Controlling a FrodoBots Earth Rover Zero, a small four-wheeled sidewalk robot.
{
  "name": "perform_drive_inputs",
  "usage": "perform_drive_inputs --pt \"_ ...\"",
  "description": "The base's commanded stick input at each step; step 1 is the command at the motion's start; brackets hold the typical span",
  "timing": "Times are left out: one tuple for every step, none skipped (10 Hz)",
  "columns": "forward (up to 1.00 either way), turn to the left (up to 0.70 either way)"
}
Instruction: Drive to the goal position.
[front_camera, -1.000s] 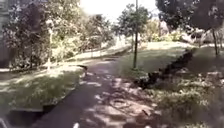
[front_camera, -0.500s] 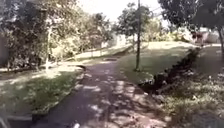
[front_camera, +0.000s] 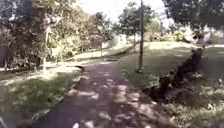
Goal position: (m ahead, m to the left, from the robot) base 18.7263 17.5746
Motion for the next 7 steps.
perform_drive_inputs --pt "0.7 0.0" --pt "0.7 0.0" --pt "0.7 0.0" --pt "0.7 0.0" --pt "0.7 0.0" --pt "0.7 0.0" --pt "0.7 0.03"
